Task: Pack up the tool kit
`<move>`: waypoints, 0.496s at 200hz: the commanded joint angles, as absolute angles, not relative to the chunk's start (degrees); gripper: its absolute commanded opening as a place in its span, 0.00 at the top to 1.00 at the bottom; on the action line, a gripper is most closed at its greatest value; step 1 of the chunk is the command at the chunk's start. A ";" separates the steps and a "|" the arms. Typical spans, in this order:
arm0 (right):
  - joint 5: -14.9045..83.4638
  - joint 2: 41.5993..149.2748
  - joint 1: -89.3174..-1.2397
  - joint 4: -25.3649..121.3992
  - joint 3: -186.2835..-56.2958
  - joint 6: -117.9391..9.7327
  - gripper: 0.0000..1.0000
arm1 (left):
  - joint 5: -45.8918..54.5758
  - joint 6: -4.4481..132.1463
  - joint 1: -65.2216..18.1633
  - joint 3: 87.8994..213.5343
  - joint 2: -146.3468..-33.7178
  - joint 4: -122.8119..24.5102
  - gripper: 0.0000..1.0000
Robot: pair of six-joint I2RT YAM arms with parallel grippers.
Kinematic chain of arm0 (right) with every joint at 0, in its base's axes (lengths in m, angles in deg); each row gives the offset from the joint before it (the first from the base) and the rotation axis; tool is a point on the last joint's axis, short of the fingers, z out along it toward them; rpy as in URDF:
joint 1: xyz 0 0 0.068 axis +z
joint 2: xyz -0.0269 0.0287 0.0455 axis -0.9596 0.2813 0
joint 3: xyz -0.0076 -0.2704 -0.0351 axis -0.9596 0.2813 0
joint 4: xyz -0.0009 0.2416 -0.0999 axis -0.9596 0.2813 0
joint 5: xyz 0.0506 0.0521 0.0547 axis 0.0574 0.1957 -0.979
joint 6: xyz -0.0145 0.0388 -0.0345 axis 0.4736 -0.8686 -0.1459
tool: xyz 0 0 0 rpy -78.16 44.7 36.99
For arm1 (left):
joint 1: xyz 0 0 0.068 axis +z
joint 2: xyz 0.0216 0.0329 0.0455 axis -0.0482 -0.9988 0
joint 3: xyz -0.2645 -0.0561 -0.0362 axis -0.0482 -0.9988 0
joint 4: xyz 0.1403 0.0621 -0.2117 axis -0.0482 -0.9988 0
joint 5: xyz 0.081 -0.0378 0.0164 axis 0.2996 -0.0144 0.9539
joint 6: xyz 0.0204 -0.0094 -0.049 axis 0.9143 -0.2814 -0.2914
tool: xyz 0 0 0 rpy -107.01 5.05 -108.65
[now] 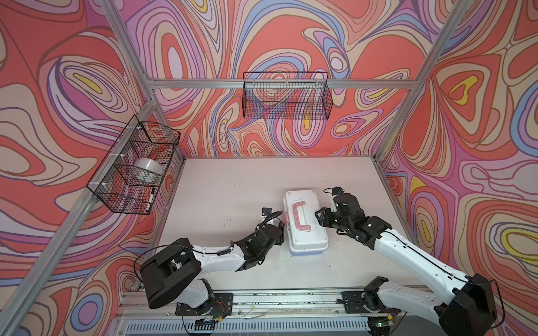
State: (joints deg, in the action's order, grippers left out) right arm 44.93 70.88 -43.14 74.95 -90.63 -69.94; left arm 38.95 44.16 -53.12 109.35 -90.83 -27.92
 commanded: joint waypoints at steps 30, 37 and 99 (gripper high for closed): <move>44.95 70.70 -42.81 73.65 -89.48 -70.48 0.62 | 37.96 41.51 -53.23 109.55 -89.19 -29.46 0.40; 44.94 70.66 -42.81 73.64 -89.48 -70.48 0.62 | 37.84 41.09 -53.27 109.66 -89.32 -29.56 0.41; 44.47 70.75 -42.79 73.21 -88.86 -70.66 0.62 | 35.60 39.59 -53.23 110.37 -90.86 -28.90 0.54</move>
